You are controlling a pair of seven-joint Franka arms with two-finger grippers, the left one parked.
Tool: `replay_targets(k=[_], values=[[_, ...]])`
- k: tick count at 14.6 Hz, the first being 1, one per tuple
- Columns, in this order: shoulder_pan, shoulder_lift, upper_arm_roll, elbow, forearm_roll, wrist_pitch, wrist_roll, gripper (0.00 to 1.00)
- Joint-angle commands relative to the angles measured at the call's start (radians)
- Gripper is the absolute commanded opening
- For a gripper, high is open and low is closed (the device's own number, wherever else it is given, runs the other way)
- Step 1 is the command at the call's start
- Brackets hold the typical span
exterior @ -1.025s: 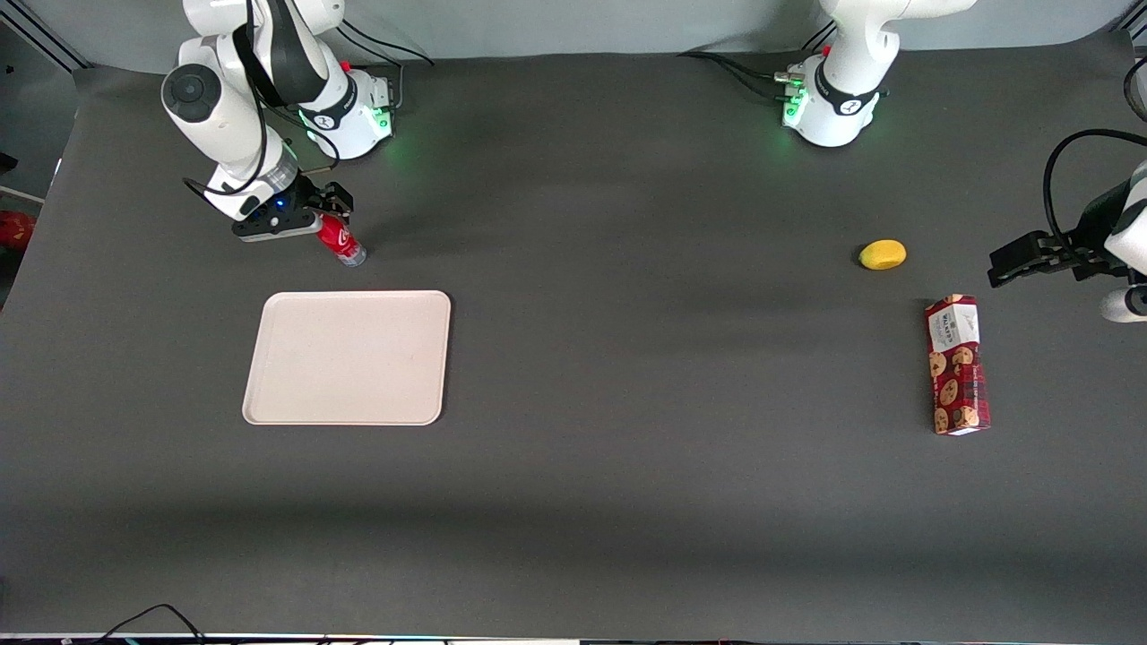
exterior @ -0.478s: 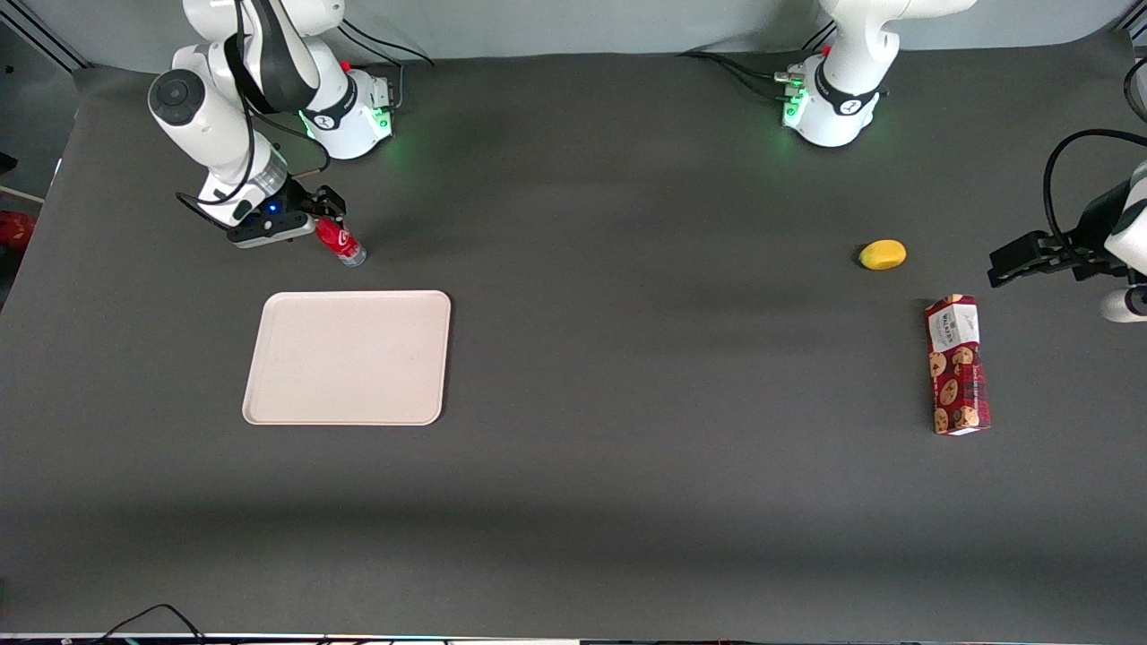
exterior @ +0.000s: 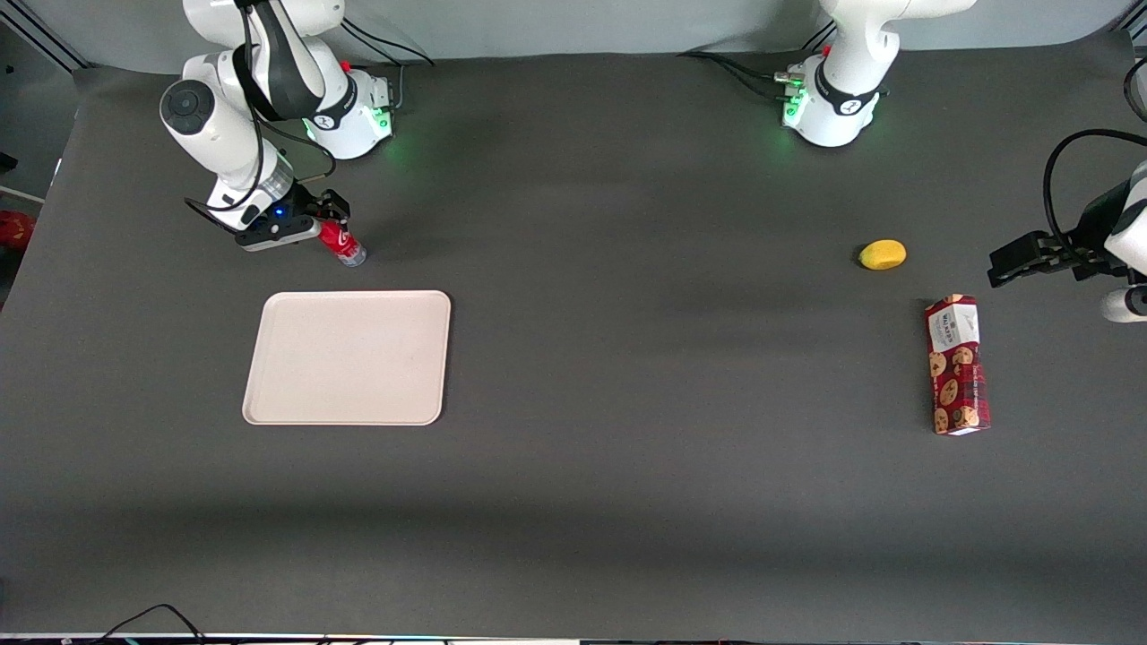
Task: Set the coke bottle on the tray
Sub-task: 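Close the right gripper around the red bottle's body, then lift the red bottle with the right gripper off the table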
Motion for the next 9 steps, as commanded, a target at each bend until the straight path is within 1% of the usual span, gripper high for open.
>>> replay_targets(k=[1, 3, 7, 9], values=[[-0.005, -0.062, -0.004, -0.085, 0.023, 0.024, -0.034, 1.00], [-0.005, -0.079, -0.004, -0.085, 0.023, -0.009, -0.024, 1.00], [-0.007, -0.079, -0.010, -0.085, 0.028, -0.028, -0.008, 1.00], [-0.007, -0.079, -0.011, -0.085, 0.029, -0.055, 0.028, 1.00]])
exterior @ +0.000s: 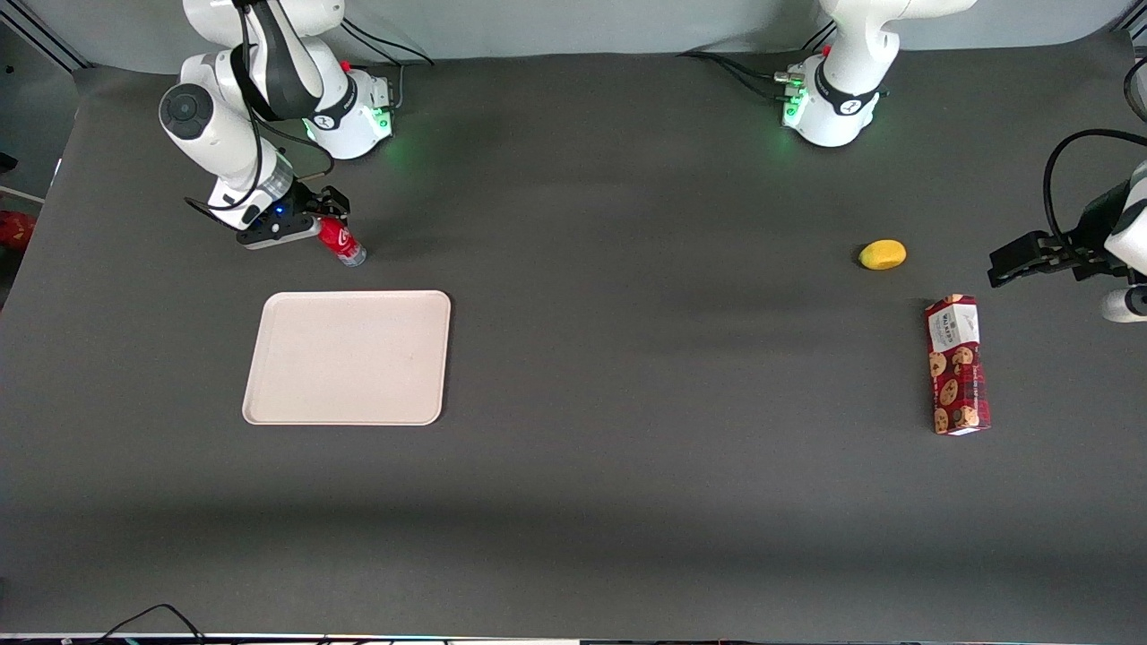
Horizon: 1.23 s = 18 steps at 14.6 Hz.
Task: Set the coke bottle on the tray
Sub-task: 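Lift the red bottle with the right gripper off the table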
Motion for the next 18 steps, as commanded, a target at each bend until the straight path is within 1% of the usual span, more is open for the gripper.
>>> replay_targets(k=[1, 3, 4, 7, 9, 10, 11, 12, 13, 17, 18], values=[[-0.003, -0.074, -0.003, -0.086, 0.019, 0.009, 0.027, 1.00], [-0.003, -0.074, -0.001, -0.086, 0.019, 0.010, 0.027, 1.00], [-0.002, -0.074, -0.001, -0.086, 0.021, 0.012, 0.027, 0.98], [0.000, -0.070, -0.001, -0.086, 0.019, 0.015, 0.030, 0.86], [0.001, -0.070, 0.000, -0.084, 0.021, 0.015, 0.032, 0.64], [0.001, -0.070, 0.000, -0.084, 0.021, 0.013, 0.032, 0.45], [0.003, -0.073, 0.000, -0.083, 0.021, 0.009, 0.032, 0.21], [0.004, -0.074, 0.002, -0.083, 0.021, 0.009, 0.031, 0.01], [0.006, -0.074, 0.002, -0.081, 0.019, 0.009, 0.031, 0.00], [0.009, -0.074, 0.005, -0.064, 0.019, -0.003, 0.020, 0.00], [0.009, -0.075, 0.005, -0.028, 0.021, -0.055, 0.020, 0.00]])
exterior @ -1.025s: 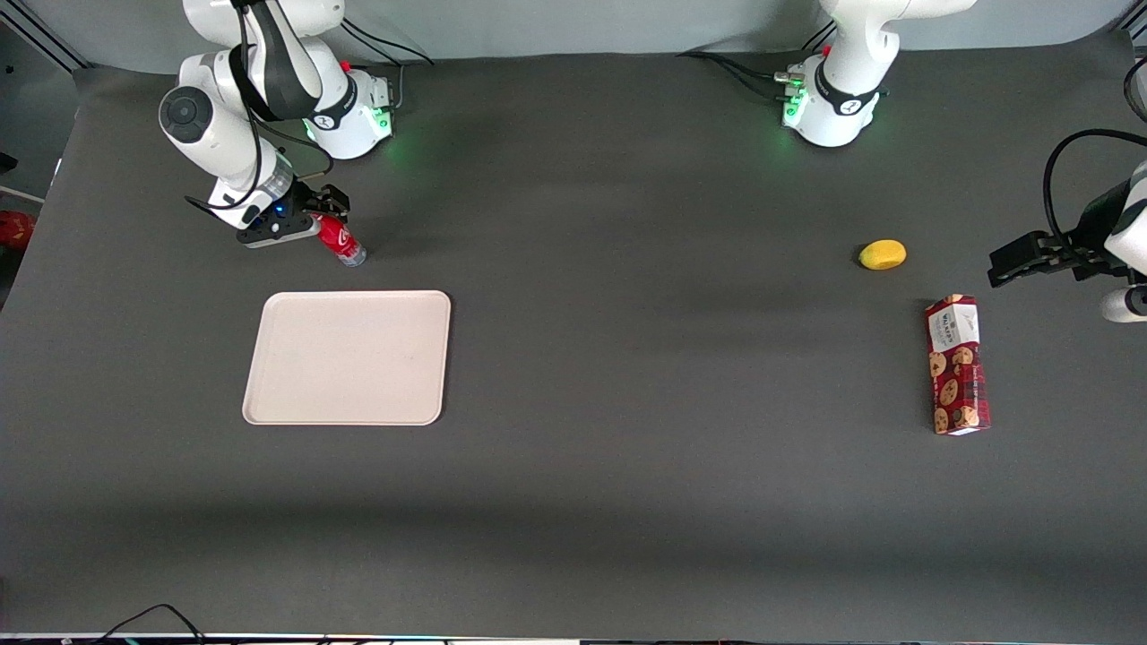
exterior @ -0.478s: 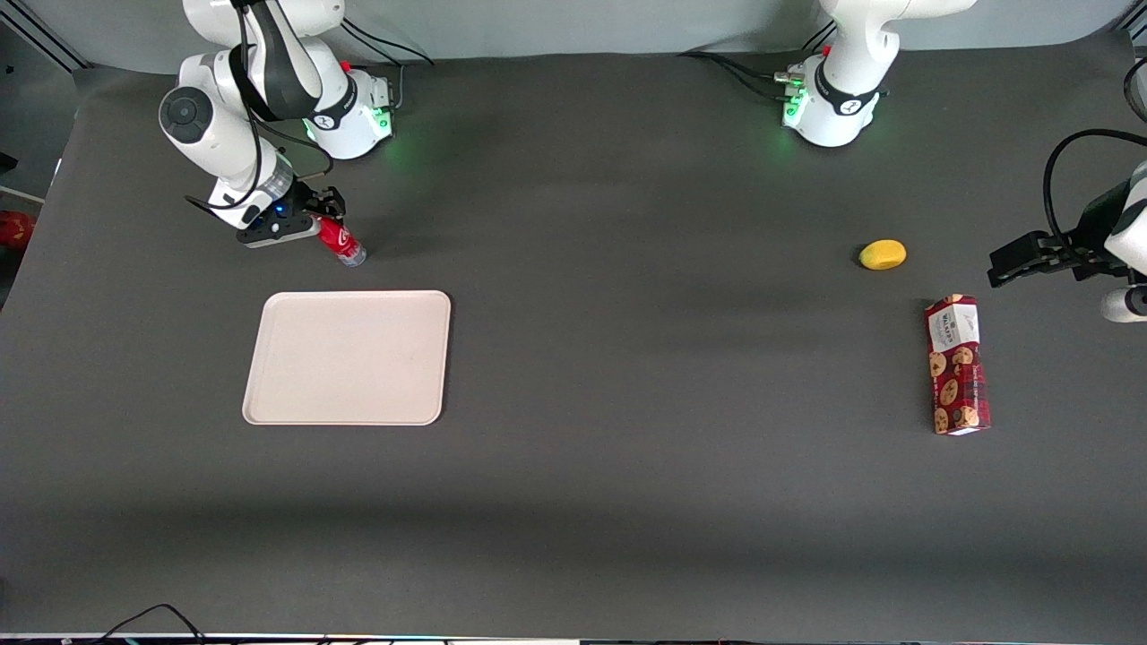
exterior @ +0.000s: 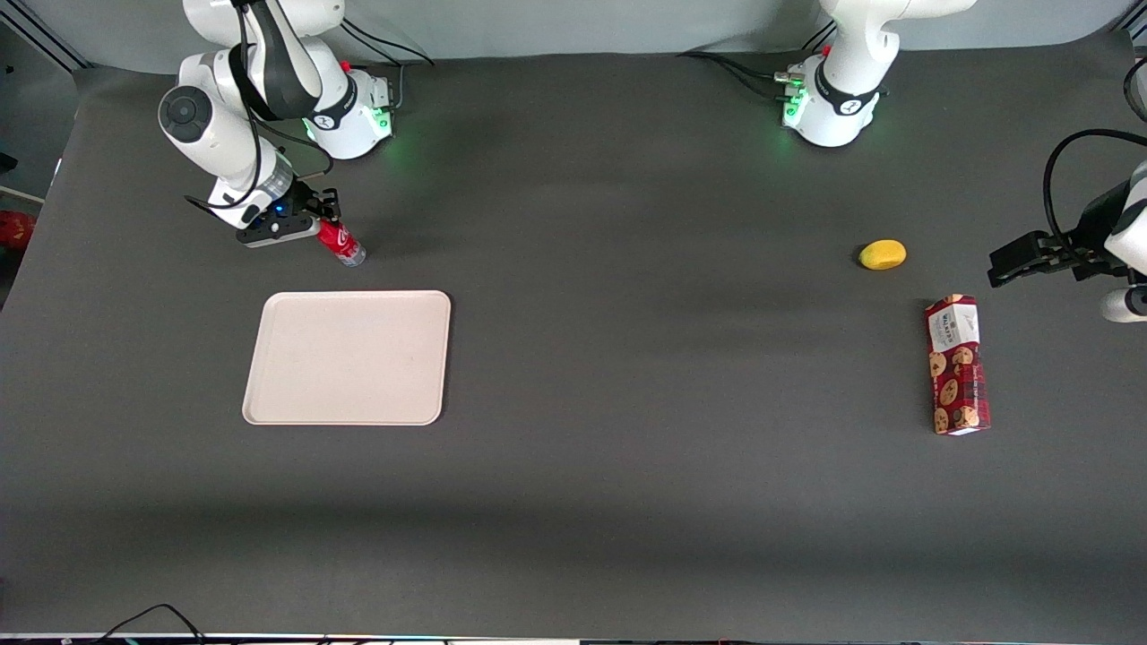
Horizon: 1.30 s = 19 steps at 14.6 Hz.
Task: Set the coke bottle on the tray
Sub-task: 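Lift the red bottle with the right gripper off the table, then carry the red bottle over the white tray and lower it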
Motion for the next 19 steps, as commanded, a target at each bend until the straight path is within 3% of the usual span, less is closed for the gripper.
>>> replay_targets(k=[1, 10, 15, 19], values=[[0.008, -0.072, 0.005, 0.029, 0.016, -0.108, 0.004, 0.00], [0.008, 0.001, 0.008, 0.741, 0.000, -0.745, -0.091, 0.00], [-0.002, 0.110, -0.030, 0.841, -0.043, -0.730, -0.143, 0.00], [-0.003, 0.224, -0.118, 0.846, -0.044, -0.576, -0.279, 0.00]])
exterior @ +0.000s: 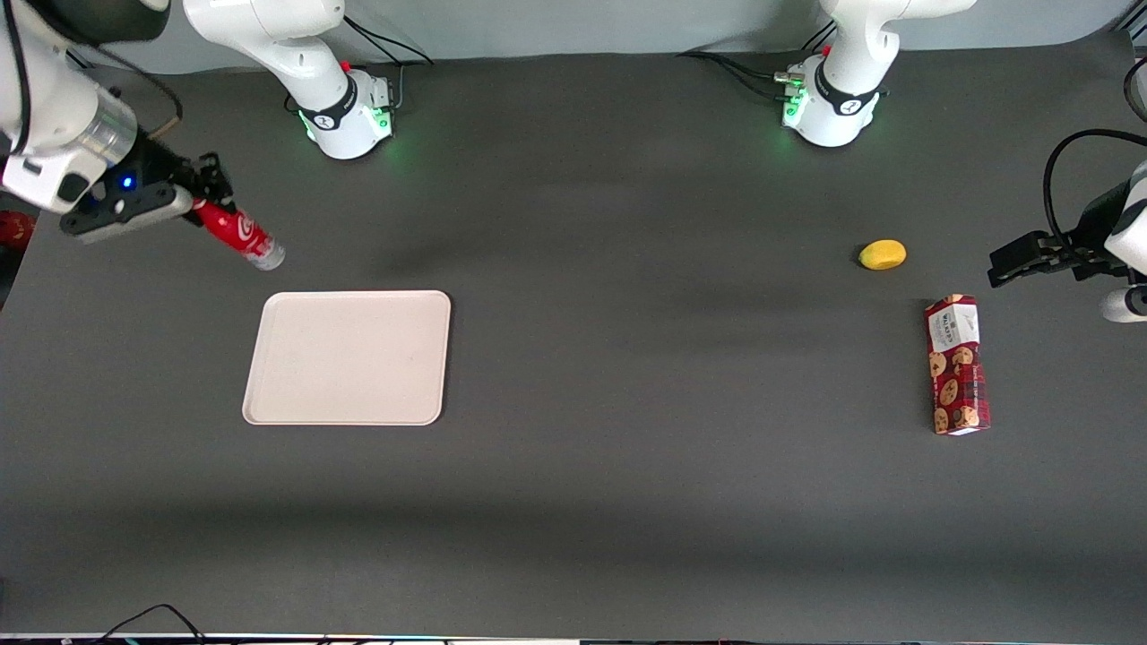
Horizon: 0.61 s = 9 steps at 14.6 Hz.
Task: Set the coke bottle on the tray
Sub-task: 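Carry the red bottle over the white tray and lower it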
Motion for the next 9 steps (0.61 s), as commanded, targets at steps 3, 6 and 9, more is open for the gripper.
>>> replay_targets(k=[3, 6, 9], values=[[-0.003, 0.158, -0.043, 0.043, -0.014, 0.150, -0.082, 0.00], [-0.003, 0.207, -0.063, -0.012, -0.014, 0.275, -0.085, 0.00], [-0.004, 0.238, -0.078, -0.049, -0.014, 0.362, -0.099, 0.00]])
